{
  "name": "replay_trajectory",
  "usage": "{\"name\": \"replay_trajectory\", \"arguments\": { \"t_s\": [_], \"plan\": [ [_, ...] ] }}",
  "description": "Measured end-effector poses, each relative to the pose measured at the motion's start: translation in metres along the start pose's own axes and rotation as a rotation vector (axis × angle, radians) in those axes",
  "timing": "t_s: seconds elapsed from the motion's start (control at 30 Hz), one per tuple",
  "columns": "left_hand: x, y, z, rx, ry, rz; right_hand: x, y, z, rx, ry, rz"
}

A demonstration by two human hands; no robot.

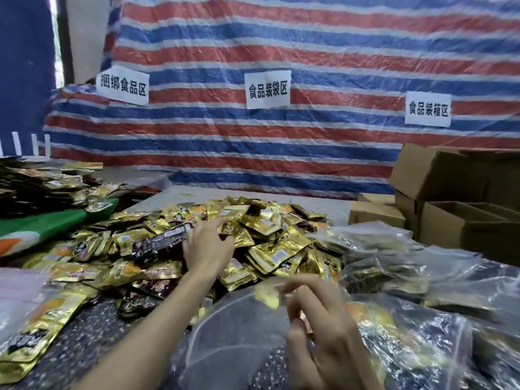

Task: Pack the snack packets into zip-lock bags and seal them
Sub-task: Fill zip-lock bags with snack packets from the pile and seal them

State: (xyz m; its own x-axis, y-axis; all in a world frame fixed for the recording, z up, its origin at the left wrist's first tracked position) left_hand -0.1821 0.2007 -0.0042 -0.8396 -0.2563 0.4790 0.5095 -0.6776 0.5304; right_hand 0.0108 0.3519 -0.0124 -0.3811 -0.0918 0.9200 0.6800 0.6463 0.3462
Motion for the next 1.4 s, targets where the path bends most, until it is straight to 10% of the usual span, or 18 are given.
{"name": "replay_trajectory", "arguments": {
  "t_s": [0.67,1.4],
  "plan": [
    [0.026,0.149,0.048,-0.641,-0.304,0.188,0.102,-0.036,0.048,-0.180,-0.207,-0.553],
    [-0.014,0.133,0.085,-0.091,-0.699,-0.142,0.124,0.010,0.021,0.070,-0.324,-0.453]
  ]
}}
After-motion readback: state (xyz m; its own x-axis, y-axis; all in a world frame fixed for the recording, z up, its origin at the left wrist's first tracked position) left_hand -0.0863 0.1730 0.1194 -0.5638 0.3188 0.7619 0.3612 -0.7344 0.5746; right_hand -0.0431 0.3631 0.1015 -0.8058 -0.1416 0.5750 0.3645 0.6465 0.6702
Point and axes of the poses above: each hand's wrist, its own x-axis towards the middle knuckle, its own y-axis out of the back of the hand, z = x × y, the point moved 2 cm from there along x, towards the middle knuckle, and after that the axes turned 6 degrees about z, right-handed, at the moved point
